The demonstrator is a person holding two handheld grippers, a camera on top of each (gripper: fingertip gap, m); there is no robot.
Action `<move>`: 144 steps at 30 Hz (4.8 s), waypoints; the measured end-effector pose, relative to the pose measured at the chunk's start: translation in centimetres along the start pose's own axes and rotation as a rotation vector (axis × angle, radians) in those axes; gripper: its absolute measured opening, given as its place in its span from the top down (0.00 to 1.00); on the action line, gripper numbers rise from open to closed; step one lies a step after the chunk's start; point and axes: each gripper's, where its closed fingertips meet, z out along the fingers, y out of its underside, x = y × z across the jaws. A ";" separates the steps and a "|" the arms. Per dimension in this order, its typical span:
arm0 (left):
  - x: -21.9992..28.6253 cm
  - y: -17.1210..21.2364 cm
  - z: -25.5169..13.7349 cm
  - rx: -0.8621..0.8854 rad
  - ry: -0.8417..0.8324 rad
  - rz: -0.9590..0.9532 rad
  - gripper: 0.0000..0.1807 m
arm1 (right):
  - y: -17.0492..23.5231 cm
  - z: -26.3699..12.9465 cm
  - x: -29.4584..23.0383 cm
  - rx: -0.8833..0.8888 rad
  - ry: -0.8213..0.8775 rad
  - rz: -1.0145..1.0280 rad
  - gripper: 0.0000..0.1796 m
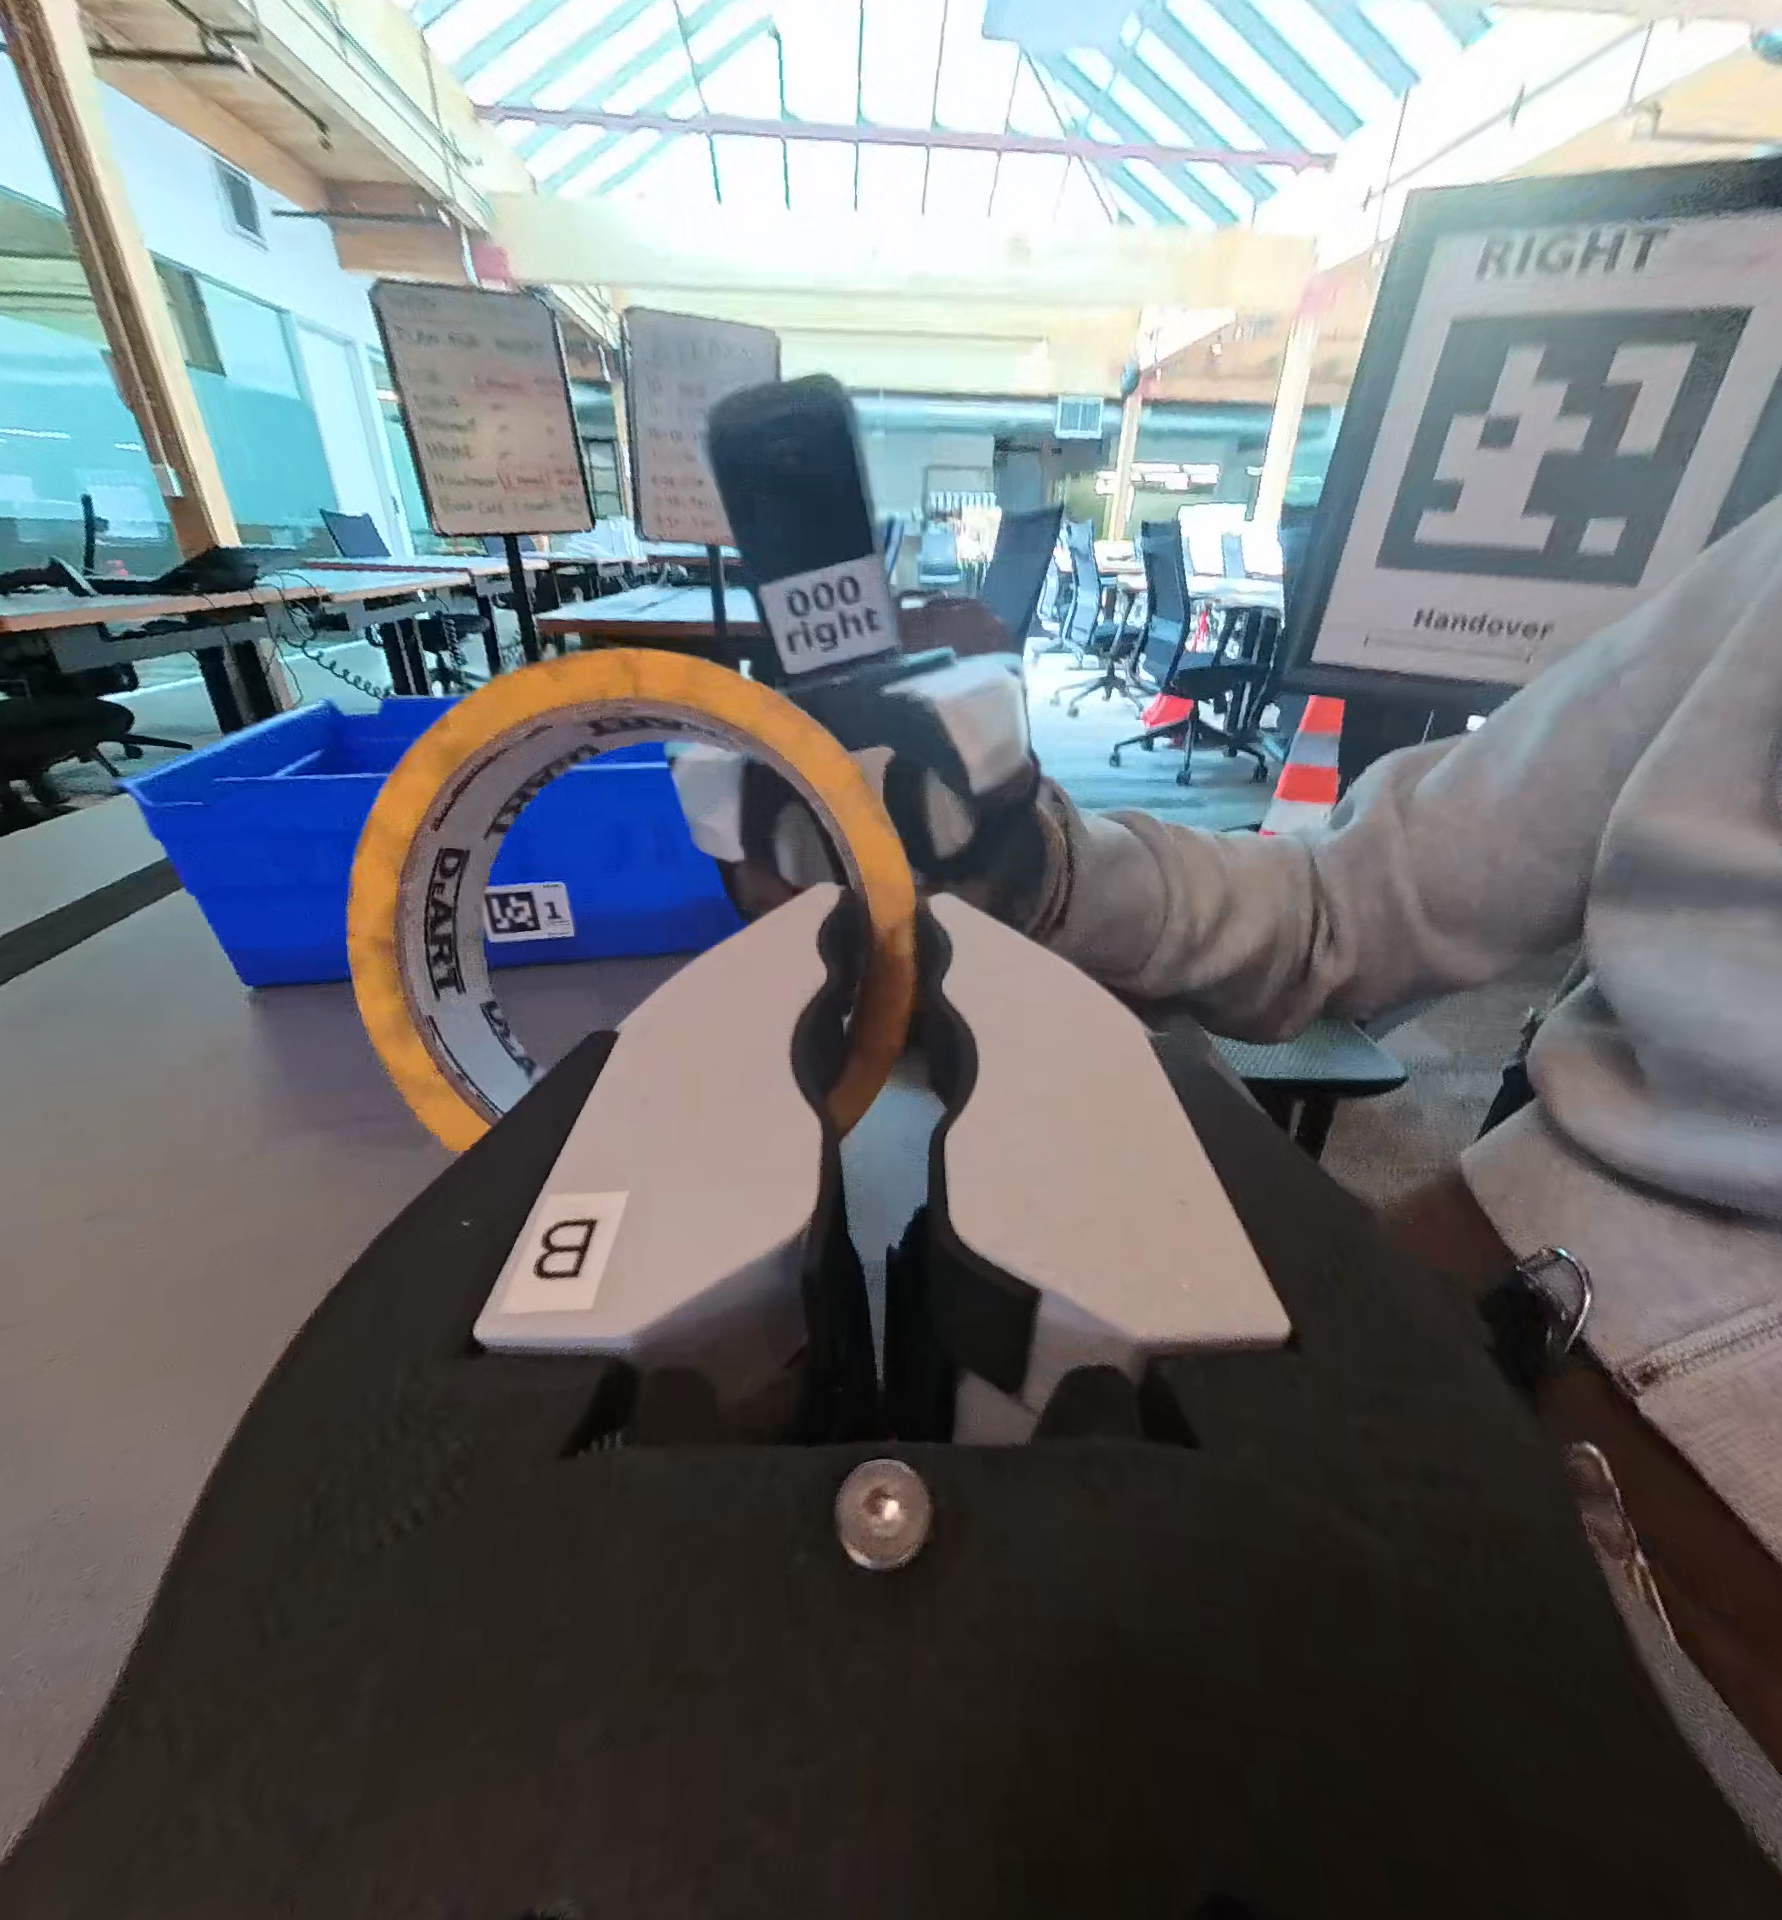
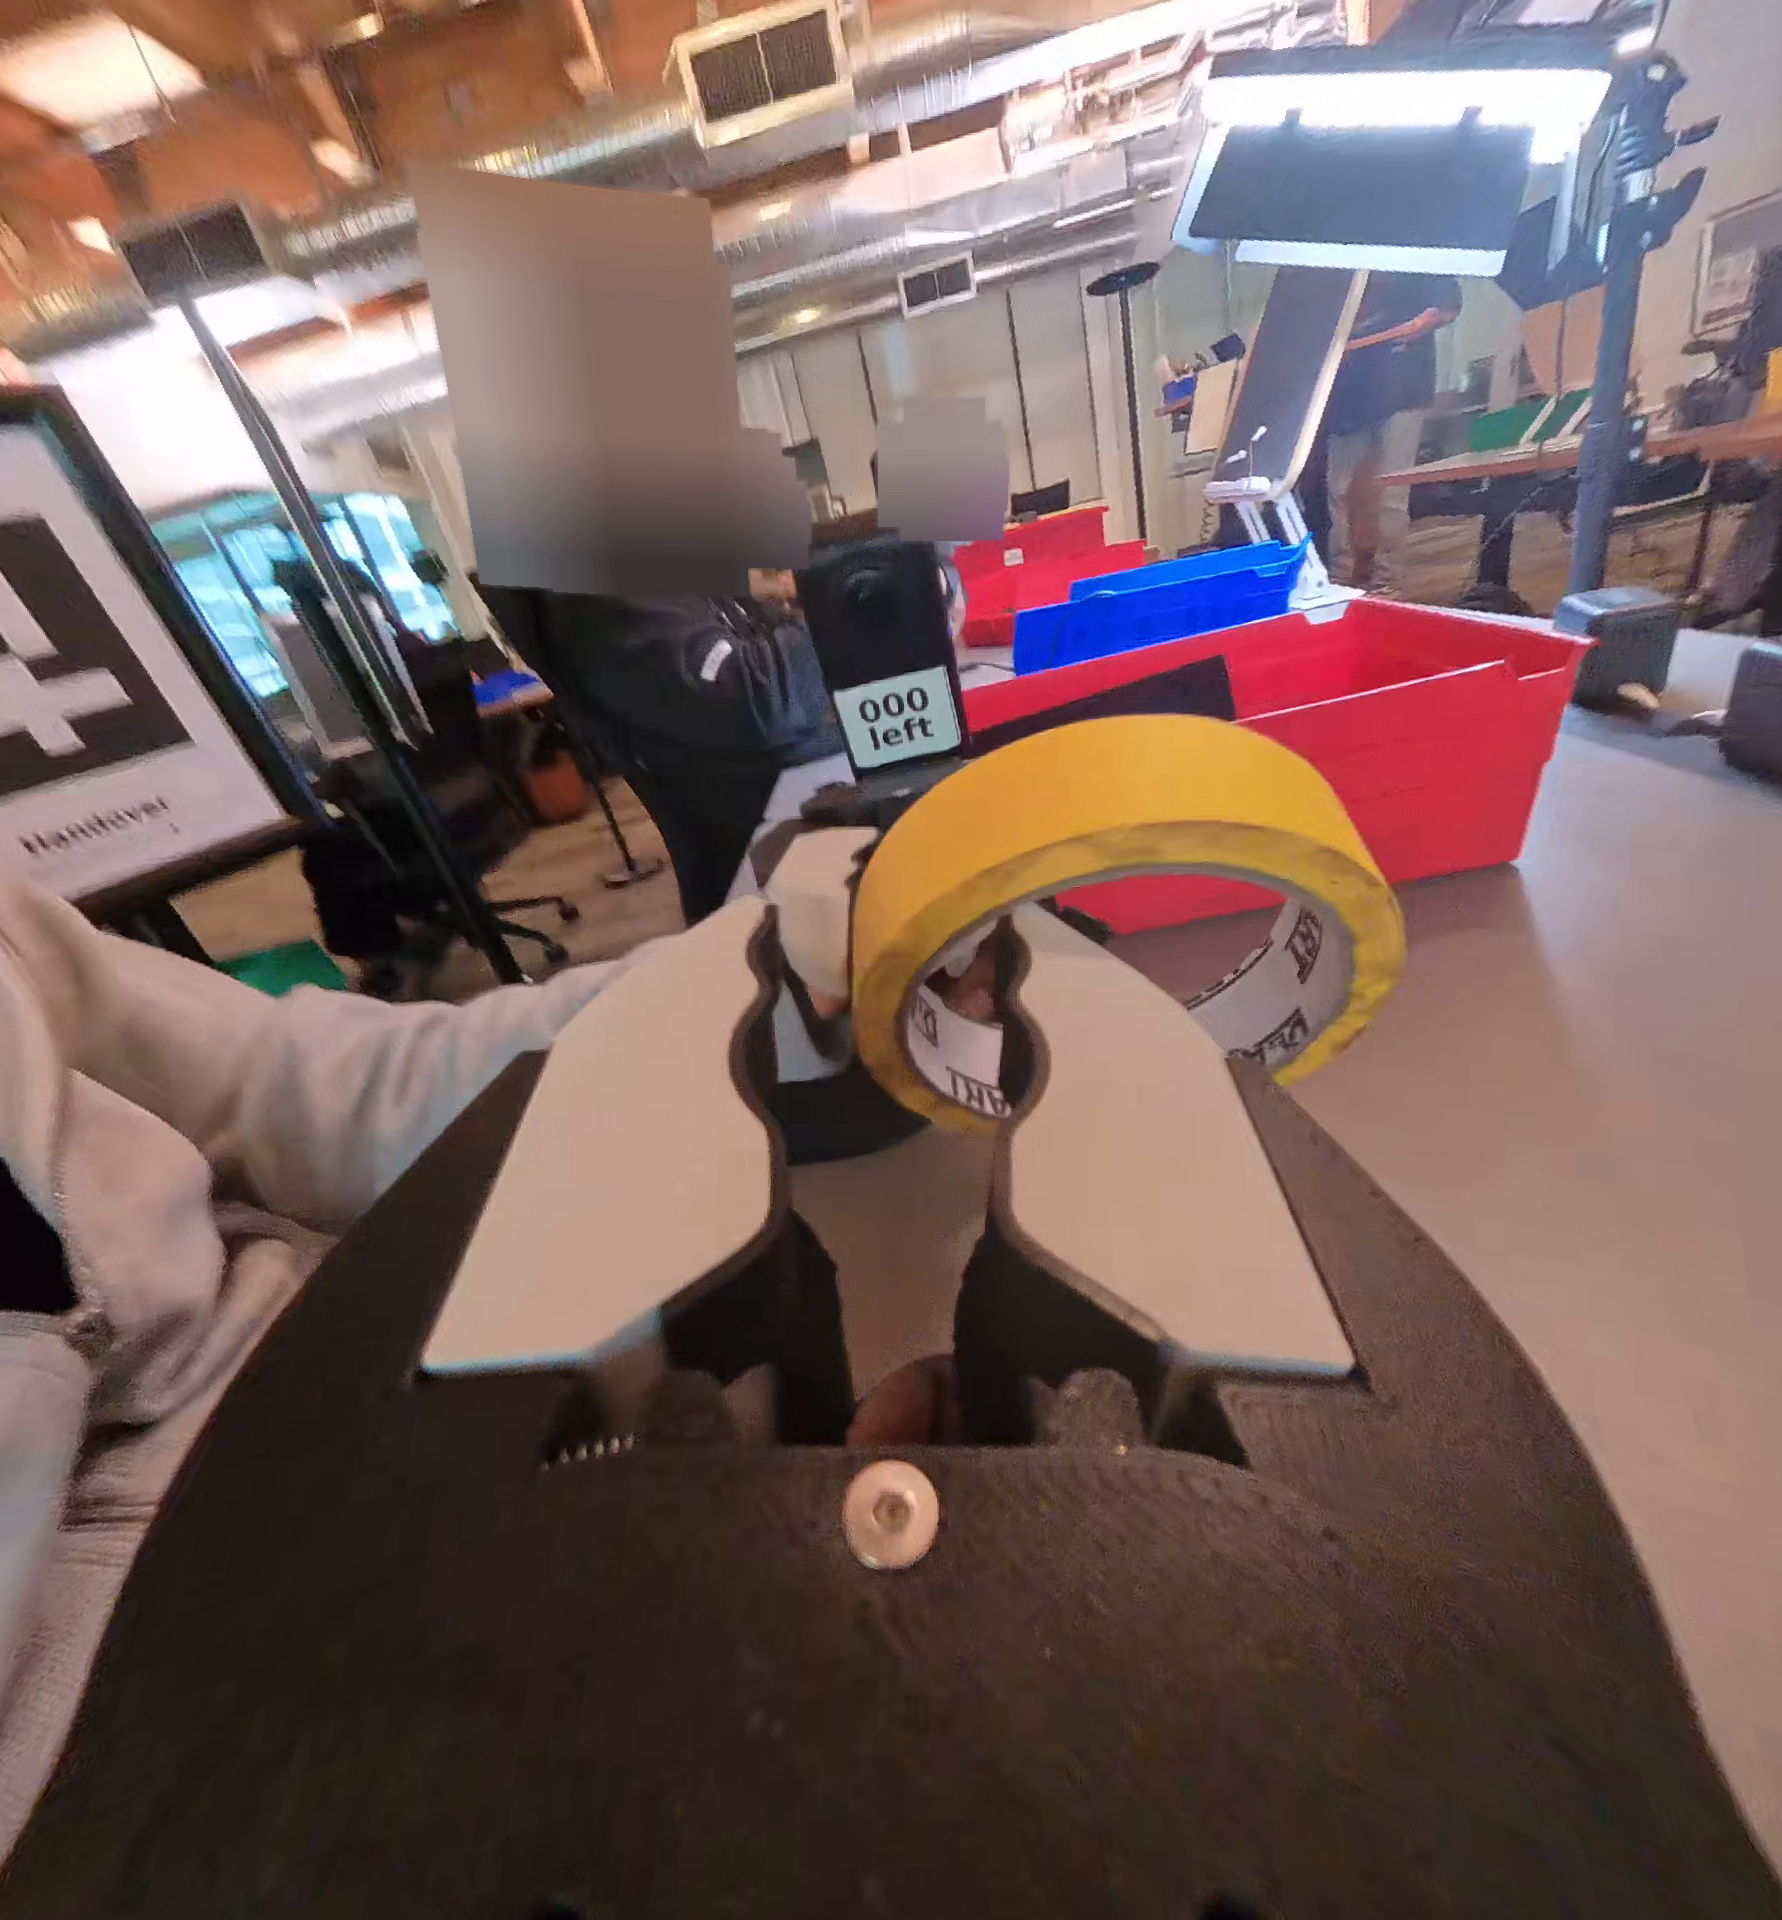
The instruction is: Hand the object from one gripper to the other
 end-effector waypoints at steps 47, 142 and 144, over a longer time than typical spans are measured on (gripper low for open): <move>-0.5 -1.6 -1.1 0.116 0.025 -0.275 0.84 | 5.7 1.5 1.7 -0.362 0.215 -0.828 0.94; 0.4 -2.8 -1.3 0.193 0.038 -0.115 0.93 | 3.1 1.3 -0.4 -0.115 0.072 -0.646 0.94; 0.7 -2.4 -1.0 0.168 0.020 0.011 0.94 | 2.2 1.1 -0.4 -0.044 0.069 -0.539 0.85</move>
